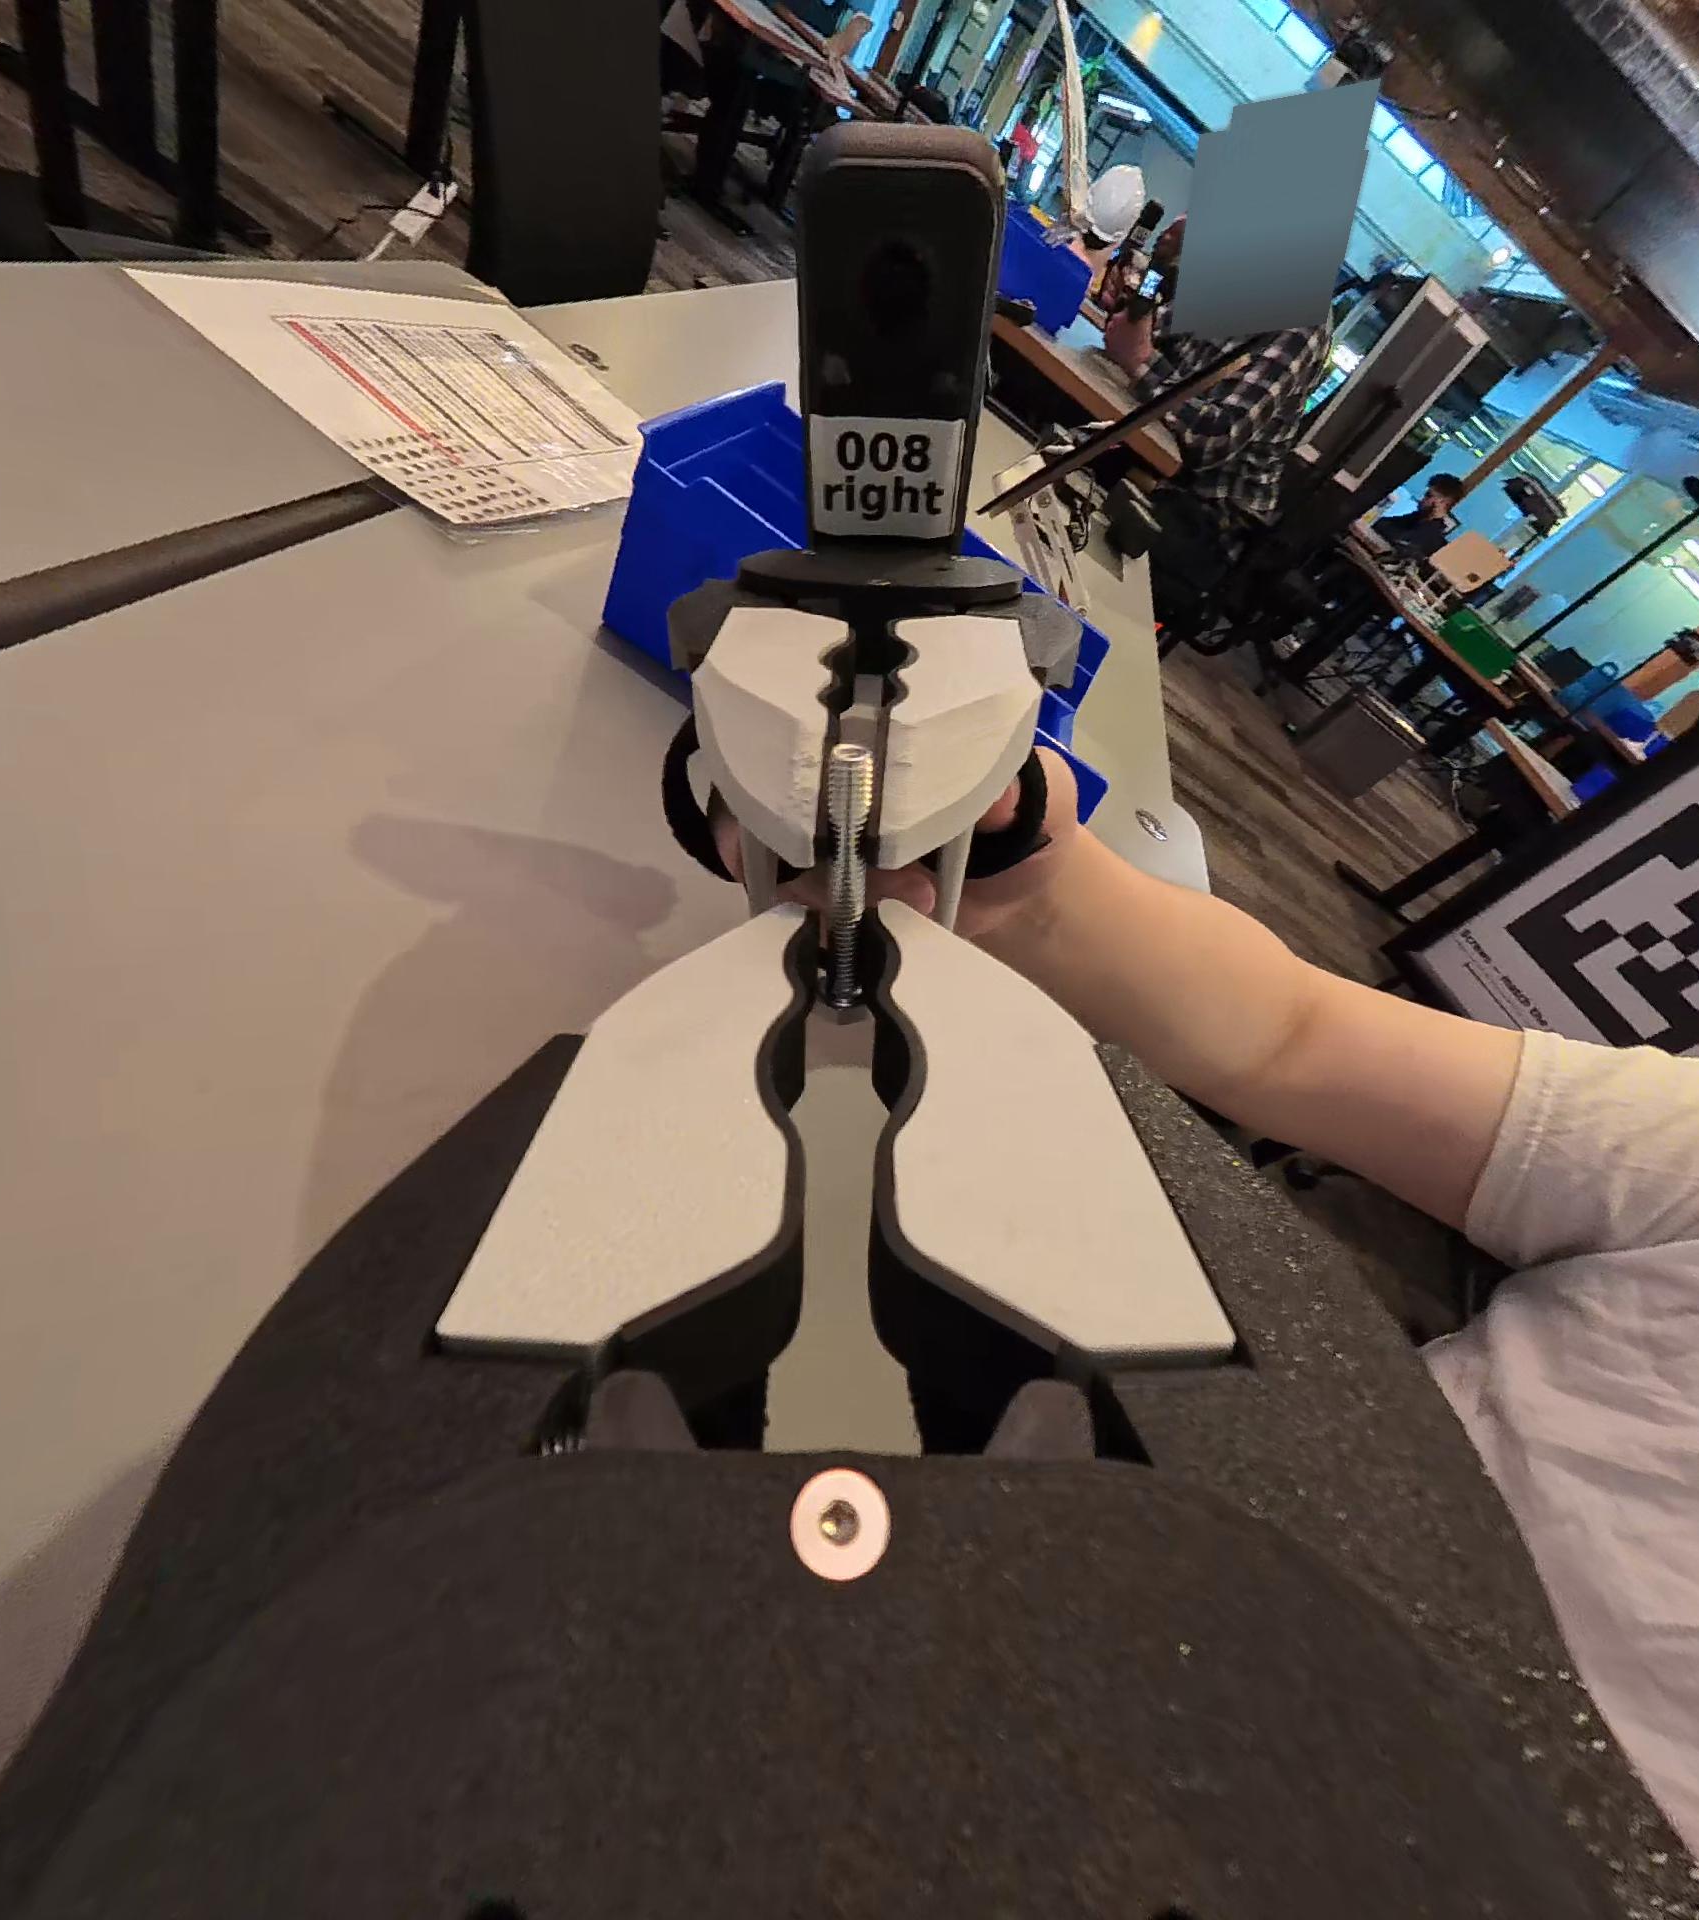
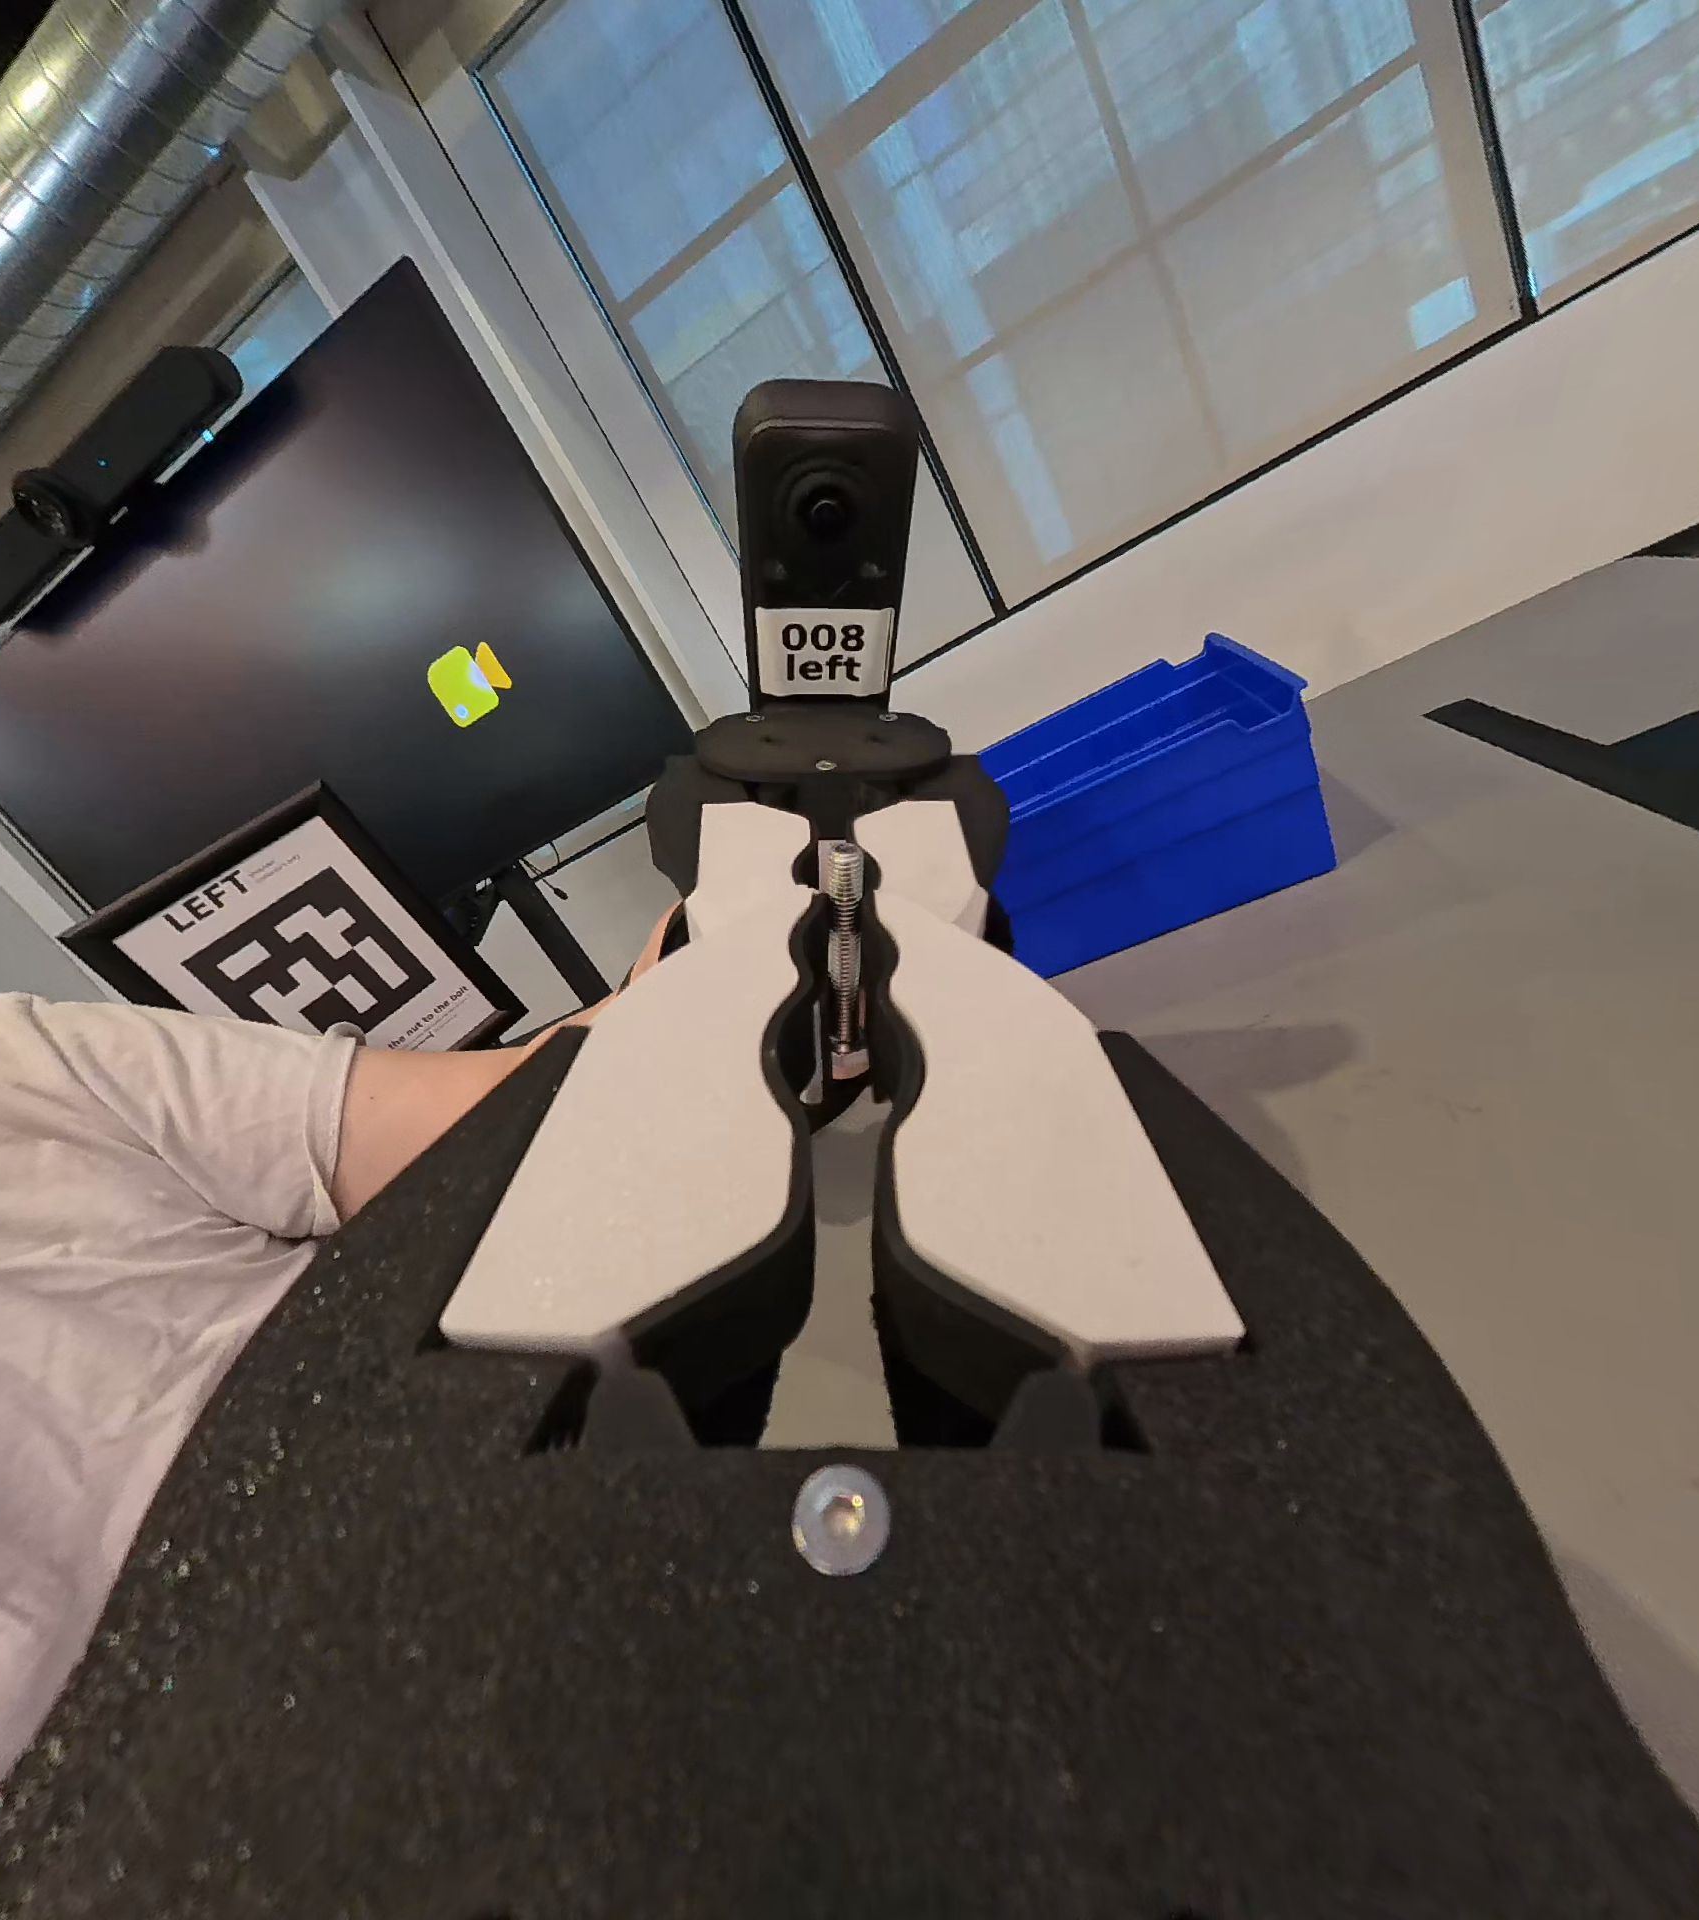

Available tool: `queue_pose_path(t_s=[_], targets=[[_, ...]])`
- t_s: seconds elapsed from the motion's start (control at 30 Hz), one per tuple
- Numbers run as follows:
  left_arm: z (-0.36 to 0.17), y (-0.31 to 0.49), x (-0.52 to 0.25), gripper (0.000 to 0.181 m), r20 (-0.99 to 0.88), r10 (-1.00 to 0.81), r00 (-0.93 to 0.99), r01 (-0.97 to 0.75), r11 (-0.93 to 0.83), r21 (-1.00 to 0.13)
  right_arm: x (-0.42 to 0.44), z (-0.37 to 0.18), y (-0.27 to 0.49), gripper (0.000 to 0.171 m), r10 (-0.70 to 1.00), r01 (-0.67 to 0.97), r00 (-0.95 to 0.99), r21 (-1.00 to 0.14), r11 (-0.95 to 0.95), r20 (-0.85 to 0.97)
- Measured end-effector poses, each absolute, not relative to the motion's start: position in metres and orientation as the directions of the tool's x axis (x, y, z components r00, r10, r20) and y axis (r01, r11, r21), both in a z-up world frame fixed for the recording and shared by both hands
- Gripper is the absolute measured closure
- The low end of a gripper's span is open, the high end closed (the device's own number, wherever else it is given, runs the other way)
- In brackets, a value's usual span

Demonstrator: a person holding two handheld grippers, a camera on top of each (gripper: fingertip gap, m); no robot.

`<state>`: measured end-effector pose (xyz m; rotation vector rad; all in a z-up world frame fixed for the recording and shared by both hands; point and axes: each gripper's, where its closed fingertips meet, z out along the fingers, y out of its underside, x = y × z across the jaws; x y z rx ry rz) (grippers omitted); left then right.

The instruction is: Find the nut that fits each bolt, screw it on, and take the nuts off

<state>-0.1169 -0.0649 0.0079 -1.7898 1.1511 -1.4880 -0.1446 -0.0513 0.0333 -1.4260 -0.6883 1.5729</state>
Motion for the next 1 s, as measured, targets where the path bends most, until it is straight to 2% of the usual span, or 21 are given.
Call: queue_pose_path(t_s=[0.77,1.0], targets=[[0.0046,-0.0662,-0.1177,0.176,0.464,-0.886,0.021,-0.274,-0.451,-0.849,-0.1466,0.0305,-0.0540,0.166,0.893,-0.199,0.061,-0.882,-0.427,-0.446],[0.0056,-0.0673,-0.1185,0.177,0.315,-0.949,0.034,-0.259,-0.312,-0.914,-0.1469,0.0359,-0.0606,0.164,0.899,-0.198,0.012,-0.882,-0.428,-0.439]])
